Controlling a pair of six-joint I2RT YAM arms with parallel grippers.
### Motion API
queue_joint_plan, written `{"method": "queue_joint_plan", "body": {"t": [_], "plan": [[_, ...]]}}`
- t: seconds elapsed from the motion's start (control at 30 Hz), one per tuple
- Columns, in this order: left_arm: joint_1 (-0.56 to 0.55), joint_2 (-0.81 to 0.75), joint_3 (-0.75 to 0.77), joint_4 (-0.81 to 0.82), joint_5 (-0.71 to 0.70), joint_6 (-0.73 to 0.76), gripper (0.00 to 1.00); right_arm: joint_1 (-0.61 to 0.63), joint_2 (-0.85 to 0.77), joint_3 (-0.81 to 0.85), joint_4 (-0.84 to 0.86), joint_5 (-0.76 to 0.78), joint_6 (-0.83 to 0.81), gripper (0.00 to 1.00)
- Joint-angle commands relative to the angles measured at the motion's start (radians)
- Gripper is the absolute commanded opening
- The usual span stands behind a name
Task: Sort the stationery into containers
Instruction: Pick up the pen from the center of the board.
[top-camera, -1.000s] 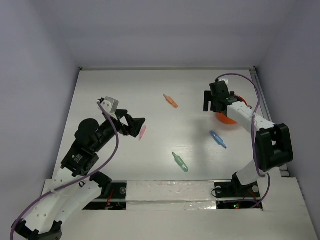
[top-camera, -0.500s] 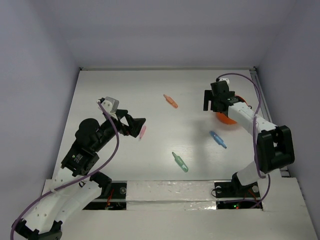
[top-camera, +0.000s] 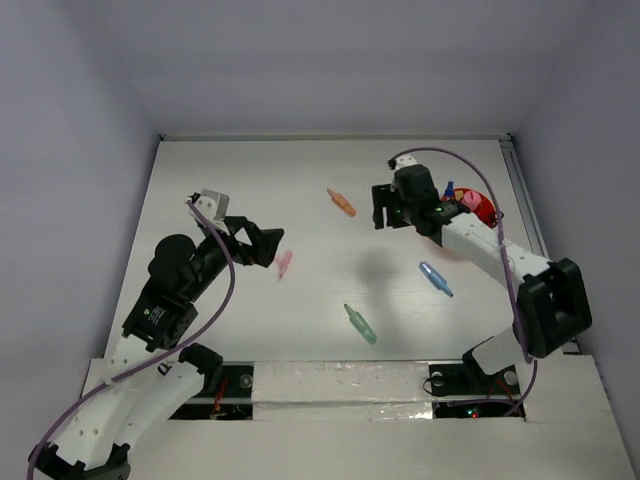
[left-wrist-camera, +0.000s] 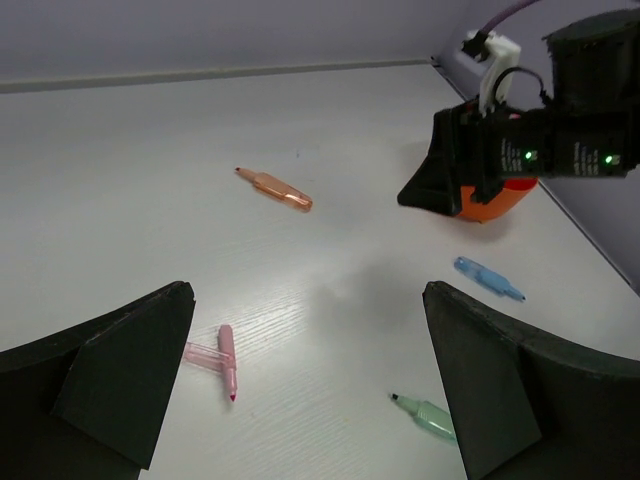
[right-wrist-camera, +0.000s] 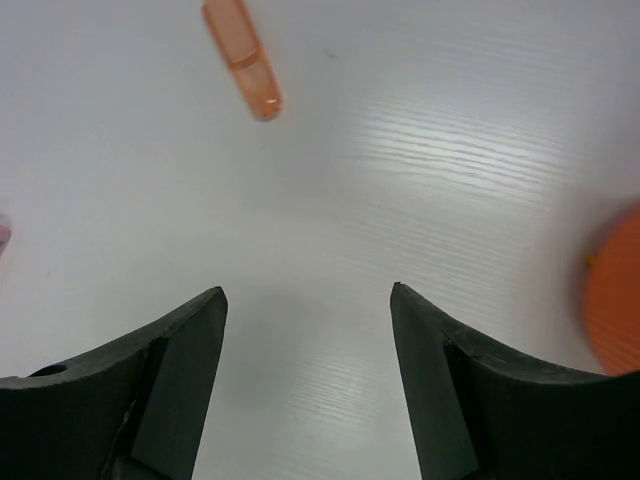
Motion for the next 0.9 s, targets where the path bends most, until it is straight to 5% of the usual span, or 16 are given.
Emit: {"method": "queue_joint_plan", "body": {"t": [0.0, 0.03, 0.1, 0.33, 0.5, 0.87], "plan": [[0.029, 0.002, -0.002, 0.058, -0.036, -0.045, 0.99, 0.049, 0.119, 0.068, 0.075, -0.071, -0.019, 0.71], [0.038, 0.004, -0.002, 0.060, -0.045, -0.061, 0.99, 0.060, 0.142, 0.078, 0.087, -0.071, -0.025, 0.53], [0.038, 0.007, -0.005, 0.063, -0.064, -0.071, 0.99, 0.060, 0.188, 0.120, 0.103, -0.097, -0.026, 0.48], [0.058, 0.053, -0.005, 0.066, -0.005, -0.039, 0.99, 0.060, 0.413, 0.316, 0.114, -0.133, -0.080, 0.72], [0.067, 0.074, 0.004, 0.047, 0.004, -0.016, 0.99, 0.060, 0.594, 0.486, 0.003, -0.105, -0.111, 0.74], [0.085, 0.082, 0.010, 0.046, 0.012, -0.011, 0.99, 0.060, 0.693, 0.494, 0.055, -0.108, -0.138, 0.69]]}}
